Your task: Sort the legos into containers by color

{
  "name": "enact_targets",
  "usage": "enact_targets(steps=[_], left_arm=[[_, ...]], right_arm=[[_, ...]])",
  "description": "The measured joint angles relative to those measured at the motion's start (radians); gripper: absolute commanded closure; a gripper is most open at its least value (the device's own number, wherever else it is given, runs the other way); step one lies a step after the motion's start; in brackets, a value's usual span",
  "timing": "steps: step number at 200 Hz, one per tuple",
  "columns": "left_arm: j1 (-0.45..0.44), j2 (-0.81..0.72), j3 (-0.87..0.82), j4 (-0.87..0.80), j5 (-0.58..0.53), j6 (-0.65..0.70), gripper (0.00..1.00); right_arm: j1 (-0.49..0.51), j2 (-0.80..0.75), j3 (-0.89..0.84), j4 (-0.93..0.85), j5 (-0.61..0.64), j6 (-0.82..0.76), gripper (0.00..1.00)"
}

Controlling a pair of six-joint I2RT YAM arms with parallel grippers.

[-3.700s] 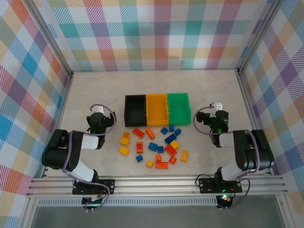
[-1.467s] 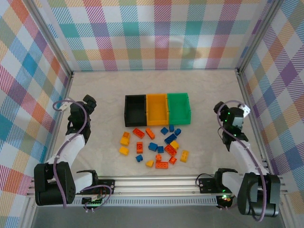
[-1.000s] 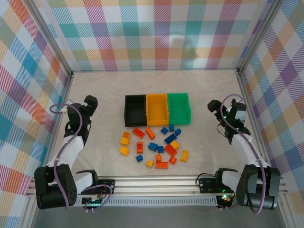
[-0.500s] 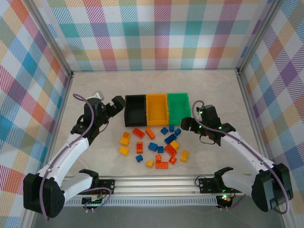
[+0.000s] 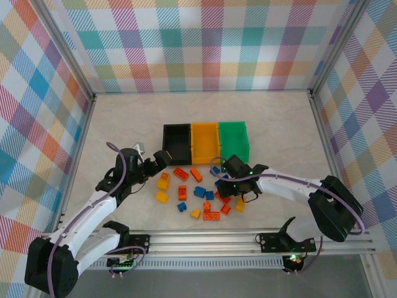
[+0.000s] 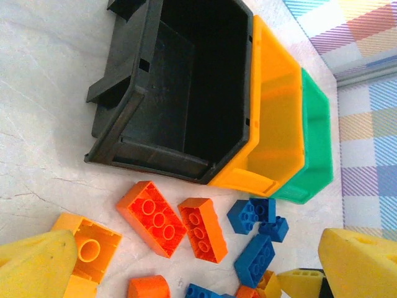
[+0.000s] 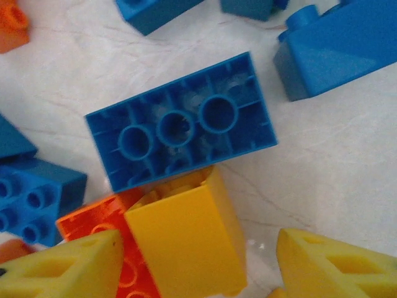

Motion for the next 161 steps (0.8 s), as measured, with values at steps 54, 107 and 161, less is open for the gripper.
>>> enact_targets(steps=[54, 107, 161], left_arm=[[0.0, -0.011, -0.01, 0.0, 0.0, -0.004, 0.0], [0.0, -0.009, -0.011, 0.0, 0.0, -0.004, 0.0], [0.0, 0.006, -0.011, 0.0, 0.0, -0.004, 0.0]], right_arm=[[0.0, 0.03, 0.007, 0.01, 0.06, 0.003, 0.48], [-0.002, 0.04, 0.019, 0.007, 0.115, 0.033, 0.48], [-0.013, 0.05, 0.019, 0.008, 0.113, 0.057, 0.61]])
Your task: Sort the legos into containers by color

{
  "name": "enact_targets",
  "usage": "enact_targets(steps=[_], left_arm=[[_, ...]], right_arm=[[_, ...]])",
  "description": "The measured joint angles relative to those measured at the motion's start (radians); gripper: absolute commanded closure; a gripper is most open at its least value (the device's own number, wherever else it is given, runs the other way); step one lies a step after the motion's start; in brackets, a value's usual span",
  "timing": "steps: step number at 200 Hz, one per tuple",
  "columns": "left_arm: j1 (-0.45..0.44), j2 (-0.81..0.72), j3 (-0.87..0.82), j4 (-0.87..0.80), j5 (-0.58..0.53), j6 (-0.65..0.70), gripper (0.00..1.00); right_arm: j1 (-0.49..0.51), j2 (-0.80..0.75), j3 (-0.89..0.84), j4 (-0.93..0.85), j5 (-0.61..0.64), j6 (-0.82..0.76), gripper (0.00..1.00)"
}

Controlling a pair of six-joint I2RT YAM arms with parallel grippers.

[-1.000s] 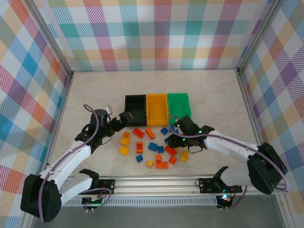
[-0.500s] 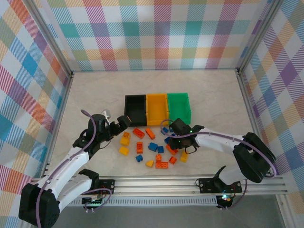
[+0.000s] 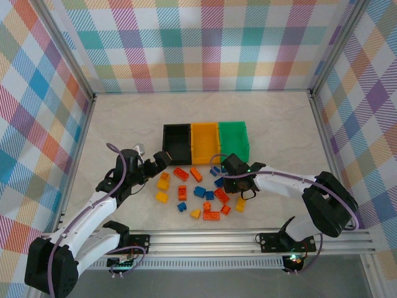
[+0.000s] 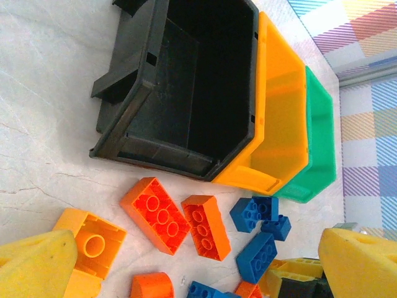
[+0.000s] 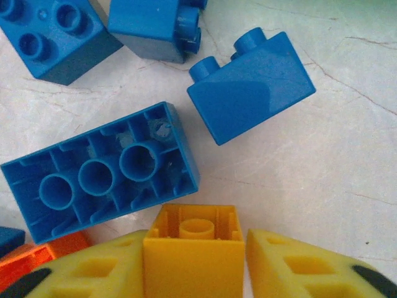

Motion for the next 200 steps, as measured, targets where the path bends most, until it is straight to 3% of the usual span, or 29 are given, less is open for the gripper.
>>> enact_targets(steps=[46, 83, 110, 159, 200], left_arm=[[0.0, 0.007, 0.0, 0.0, 0.0, 0.0, 0.0], [0.0, 0.006, 0.007, -0.014, -0.01, 0.0, 0.0], [0.0, -0.003, 0.029, -0.054, -0.019, 0.0, 0.0], [0.0, -0.006, 0.033, -0.092, -0.024, 0.001, 0.0], [0.0, 0.011, 0.047, -0.132, -0.03, 0.009, 0.0]], right_arm=[[-0.019, -0.011, -0.004, 0.008, -0.003, 0.005, 0.72], [-0.06, -0.13, 0.004, -0.034, 0.001, -0.009, 0.73], [-0.132, -0.168, 0.121, -0.07, 0.001, -0.042, 0.73], [-0.257, 0.057, 0.409, -0.039, 0.004, -0.093, 0.72], [-0.312, 0.253, 0.546, -0.04, 0.005, -0.111, 0.68]])
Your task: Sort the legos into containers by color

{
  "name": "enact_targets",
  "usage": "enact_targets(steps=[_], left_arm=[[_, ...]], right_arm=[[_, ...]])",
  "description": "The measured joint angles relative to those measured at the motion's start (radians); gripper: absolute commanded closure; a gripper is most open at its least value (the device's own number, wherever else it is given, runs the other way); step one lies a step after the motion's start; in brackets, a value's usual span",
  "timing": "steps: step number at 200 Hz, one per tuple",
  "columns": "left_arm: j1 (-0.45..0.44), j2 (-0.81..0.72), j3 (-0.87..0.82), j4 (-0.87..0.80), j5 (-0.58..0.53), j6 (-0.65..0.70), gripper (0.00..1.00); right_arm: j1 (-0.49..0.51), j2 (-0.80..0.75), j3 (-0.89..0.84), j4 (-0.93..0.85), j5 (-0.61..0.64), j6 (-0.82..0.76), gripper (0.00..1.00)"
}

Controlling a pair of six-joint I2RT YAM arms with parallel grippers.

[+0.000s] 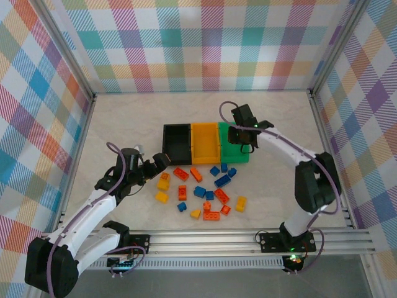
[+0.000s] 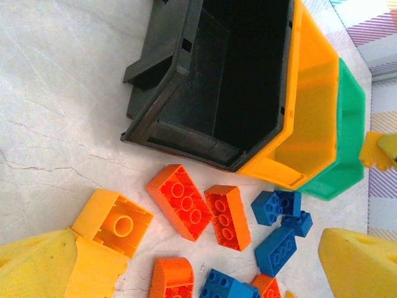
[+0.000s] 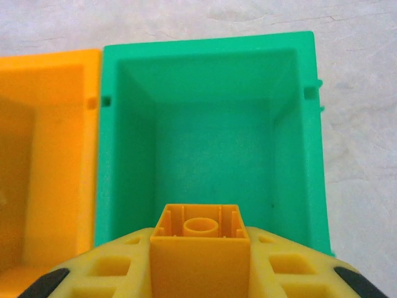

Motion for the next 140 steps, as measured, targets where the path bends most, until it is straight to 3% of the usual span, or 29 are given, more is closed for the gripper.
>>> enact_targets(steps=[19, 59, 91, 113, 140], left_arm=[[0.0, 0.01, 0.009, -0.019, 0.0, 0.008, 0.0], [0.0, 0.034, 0.047, -0.064, 0.001, 0.035, 0.0], [-0.02, 0.056, 0.09, -0.101, -0.003, 0.075, 0.11], [-0.114, 0.105, 0.155, -0.145, -0.036, 0.109, 0.14], [-0.314, 0.209, 0.233, -0.163, -0.087, 0.151, 0.14]], right_arm=[[-0.01, 0.058, 0.04, -0.002, 0.0, 0.001, 0.61], [-0.011, 0.097, 0.068, -0.006, -0.006, 0.005, 0.33], [-0.011, 0.084, 0.079, -0.003, -0.008, 0.0, 0.28], [-0.005, 0.016, 0.027, 0.016, -0.008, 0.001, 0.28], [0.012, -0.106, -0.093, 0.044, -0.009, 0.01, 0.27]])
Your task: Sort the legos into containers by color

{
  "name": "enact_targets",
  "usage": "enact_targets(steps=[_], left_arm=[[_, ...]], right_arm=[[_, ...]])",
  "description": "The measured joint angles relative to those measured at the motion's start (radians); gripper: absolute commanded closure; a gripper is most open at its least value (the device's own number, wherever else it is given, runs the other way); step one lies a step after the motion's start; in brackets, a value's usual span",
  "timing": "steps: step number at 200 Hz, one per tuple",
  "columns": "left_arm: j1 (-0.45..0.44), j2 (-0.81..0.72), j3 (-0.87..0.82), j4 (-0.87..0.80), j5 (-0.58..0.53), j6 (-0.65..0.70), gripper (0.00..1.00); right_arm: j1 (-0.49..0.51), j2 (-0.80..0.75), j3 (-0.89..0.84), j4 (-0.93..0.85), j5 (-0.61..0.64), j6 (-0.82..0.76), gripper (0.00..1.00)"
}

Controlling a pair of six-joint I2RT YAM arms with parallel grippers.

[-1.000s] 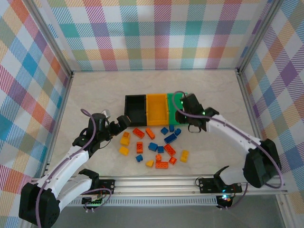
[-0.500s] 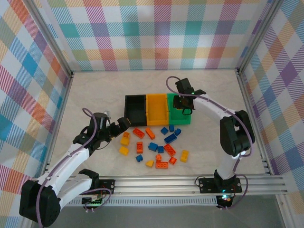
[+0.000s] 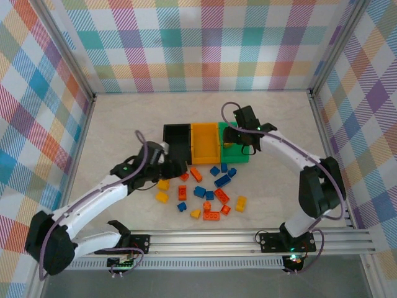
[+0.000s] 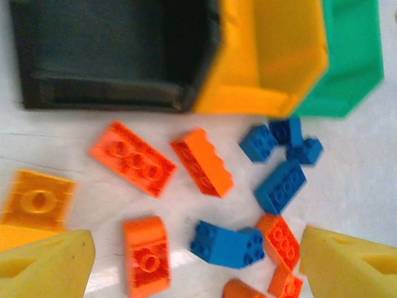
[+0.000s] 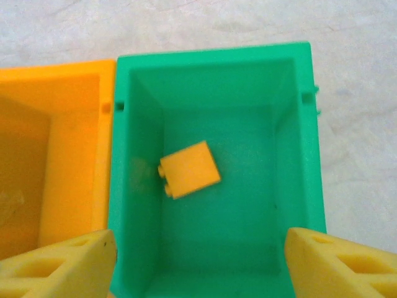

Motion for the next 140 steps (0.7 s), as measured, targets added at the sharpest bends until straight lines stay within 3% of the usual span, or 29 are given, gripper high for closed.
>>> enact_targets(steps=[35, 62, 140], left_arm=[[-0.28, 0.178, 0.076, -0.013, -0.062, 0.037, 0.19], [-0.415, 0.287, 0.112, -0.023, -0.104, 0.054, 0.21], [-0.536, 0.47, 0.178, -0.057, -0.21, 0.066, 0.32]], right_arm=[[0.01, -0.103, -0.163, 0.037, -0.004, 0.025, 0.26], [0.01, -0.124, -0.238, 0.041, -0.003, 0.037, 0.25], [0.008, -0.176, -0.296, 0.08, -0.003, 0.048, 0.24]])
